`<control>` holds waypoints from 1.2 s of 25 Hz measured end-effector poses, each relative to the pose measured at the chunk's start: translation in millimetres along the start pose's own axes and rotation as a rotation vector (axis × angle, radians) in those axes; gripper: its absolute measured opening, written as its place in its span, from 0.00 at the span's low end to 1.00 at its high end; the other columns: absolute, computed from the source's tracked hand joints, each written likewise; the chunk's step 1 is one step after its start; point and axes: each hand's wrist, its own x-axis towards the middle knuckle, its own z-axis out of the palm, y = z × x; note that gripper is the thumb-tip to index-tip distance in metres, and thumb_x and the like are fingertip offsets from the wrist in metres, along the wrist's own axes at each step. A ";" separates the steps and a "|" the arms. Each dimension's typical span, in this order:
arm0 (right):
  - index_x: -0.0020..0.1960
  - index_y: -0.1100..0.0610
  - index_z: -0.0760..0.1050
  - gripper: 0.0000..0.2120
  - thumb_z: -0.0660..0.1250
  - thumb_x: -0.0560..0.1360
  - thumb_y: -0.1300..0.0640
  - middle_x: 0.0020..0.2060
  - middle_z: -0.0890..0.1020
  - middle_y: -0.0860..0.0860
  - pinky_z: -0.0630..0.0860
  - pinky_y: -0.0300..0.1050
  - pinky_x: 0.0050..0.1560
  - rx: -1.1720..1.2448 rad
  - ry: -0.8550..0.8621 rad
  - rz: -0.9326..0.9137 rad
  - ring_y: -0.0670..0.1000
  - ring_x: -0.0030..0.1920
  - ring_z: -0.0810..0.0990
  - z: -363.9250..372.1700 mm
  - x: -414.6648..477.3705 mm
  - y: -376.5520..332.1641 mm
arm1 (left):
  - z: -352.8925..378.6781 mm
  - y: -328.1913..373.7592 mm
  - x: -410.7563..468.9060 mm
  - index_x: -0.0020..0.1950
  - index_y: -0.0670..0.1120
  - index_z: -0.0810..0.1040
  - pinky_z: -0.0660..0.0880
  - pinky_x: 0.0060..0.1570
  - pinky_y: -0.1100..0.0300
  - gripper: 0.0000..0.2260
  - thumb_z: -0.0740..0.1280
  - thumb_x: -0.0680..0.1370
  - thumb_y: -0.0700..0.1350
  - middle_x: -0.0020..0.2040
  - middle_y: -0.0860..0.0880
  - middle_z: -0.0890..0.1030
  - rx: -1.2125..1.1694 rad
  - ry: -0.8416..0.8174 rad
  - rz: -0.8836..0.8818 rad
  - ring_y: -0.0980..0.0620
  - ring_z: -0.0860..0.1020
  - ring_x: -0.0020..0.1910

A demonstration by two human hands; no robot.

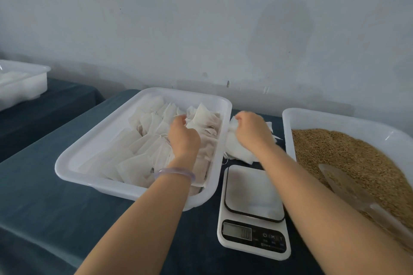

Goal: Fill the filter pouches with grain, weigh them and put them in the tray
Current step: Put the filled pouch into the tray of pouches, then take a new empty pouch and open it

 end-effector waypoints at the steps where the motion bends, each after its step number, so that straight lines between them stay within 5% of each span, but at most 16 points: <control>1: 0.64 0.59 0.71 0.17 0.55 0.78 0.64 0.60 0.75 0.56 0.71 0.48 0.54 -0.077 -0.092 0.031 0.57 0.59 0.74 -3.9 2.3 14.4 | 0.7 2.6 -1.6 0.70 0.43 0.68 0.63 0.55 0.64 0.25 0.53 0.74 0.28 0.67 0.46 0.71 0.005 0.015 0.050 0.48 0.69 0.66; 4: 0.69 0.60 0.67 0.20 0.55 0.78 0.63 0.65 0.72 0.58 0.70 0.48 0.61 -0.301 -0.465 0.048 0.58 0.63 0.72 4.5 -1.3 38.2 | 5.0 14.3 -16.8 0.64 0.44 0.73 0.66 0.52 0.70 0.21 0.55 0.75 0.29 0.58 0.49 0.78 -0.031 -0.004 0.357 0.54 0.75 0.57; 6: 0.69 0.60 0.65 0.20 0.55 0.78 0.63 0.67 0.70 0.58 0.67 0.48 0.63 -0.368 -0.591 -0.024 0.59 0.65 0.70 14.8 -6.1 46.3 | 12.4 20.4 -33.8 0.56 0.44 0.78 0.69 0.45 0.72 0.17 0.58 0.74 0.29 0.47 0.52 0.81 -0.070 -0.249 0.567 0.60 0.77 0.45; 9: 0.67 0.59 0.66 0.17 0.52 0.79 0.62 0.64 0.71 0.59 0.68 0.48 0.59 -0.412 -0.685 -0.099 0.58 0.61 0.71 22.7 -7.6 57.3 | 24.2 23.0 -53.2 0.51 0.43 0.82 0.76 0.43 0.67 0.18 0.57 0.71 0.28 0.43 0.50 0.83 0.074 -0.746 0.607 0.59 0.80 0.39; 12: 0.68 0.59 0.66 0.19 0.50 0.78 0.61 0.64 0.71 0.58 0.68 0.49 0.58 -0.432 -0.752 -0.042 0.58 0.62 0.71 24.4 -8.8 60.6 | 28.7 20.8 -49.6 0.50 0.43 0.82 0.76 0.45 0.68 0.18 0.56 0.71 0.30 0.45 0.49 0.84 0.235 -0.803 0.582 0.53 0.81 0.42; 17: 0.54 0.58 0.72 0.11 0.53 0.77 0.63 0.55 0.75 0.54 0.69 0.45 0.52 -0.285 -0.713 -0.049 0.57 0.55 0.73 21.2 -12.2 50.3 | 29.1 19.7 -50.1 0.49 0.45 0.82 0.76 0.52 0.57 0.16 0.57 0.71 0.32 0.45 0.50 0.83 0.367 -0.826 0.666 0.50 0.80 0.48; 21: 0.49 0.56 0.76 0.08 0.61 0.73 0.62 0.51 0.79 0.57 0.73 0.47 0.46 -0.126 -0.348 0.067 0.58 0.49 0.76 4.7 -10.2 48.5 | 29.1 17.6 -50.7 0.47 0.46 0.78 0.77 0.50 0.55 0.13 0.58 0.72 0.33 0.43 0.52 0.82 0.304 -0.811 0.612 0.51 0.81 0.46; 24: 0.54 0.49 0.77 0.11 0.64 0.74 0.60 0.54 0.80 0.51 0.74 0.45 0.47 -0.056 -0.110 0.110 0.53 0.51 0.77 -29.4 -21.4 52.3 | 29.1 17.8 -51.1 0.58 0.48 0.72 0.73 0.51 0.64 0.12 0.64 0.75 0.39 0.53 0.55 0.75 0.313 -0.758 0.669 0.52 0.77 0.54; 27: 0.49 0.50 0.81 0.06 0.68 0.73 0.56 0.42 0.83 0.45 0.74 0.36 0.39 0.179 -0.155 0.086 0.43 0.40 0.80 -59.4 -46.9 64.1 | 27.7 16.8 -51.5 0.74 0.50 0.59 0.65 0.63 0.63 0.38 0.74 0.70 0.53 0.72 0.51 0.60 0.400 -0.785 0.745 0.53 0.64 0.70; 30: 0.45 0.52 0.81 0.04 0.69 0.72 0.59 0.31 0.83 0.46 0.75 0.35 0.31 0.541 -0.168 0.185 0.43 0.32 0.82 -65.8 -68.6 70.1 | 27.5 18.9 -57.9 0.77 0.56 0.44 0.61 0.67 0.58 0.53 0.75 0.64 0.63 0.78 0.55 0.48 0.583 -0.872 0.816 0.55 0.55 0.75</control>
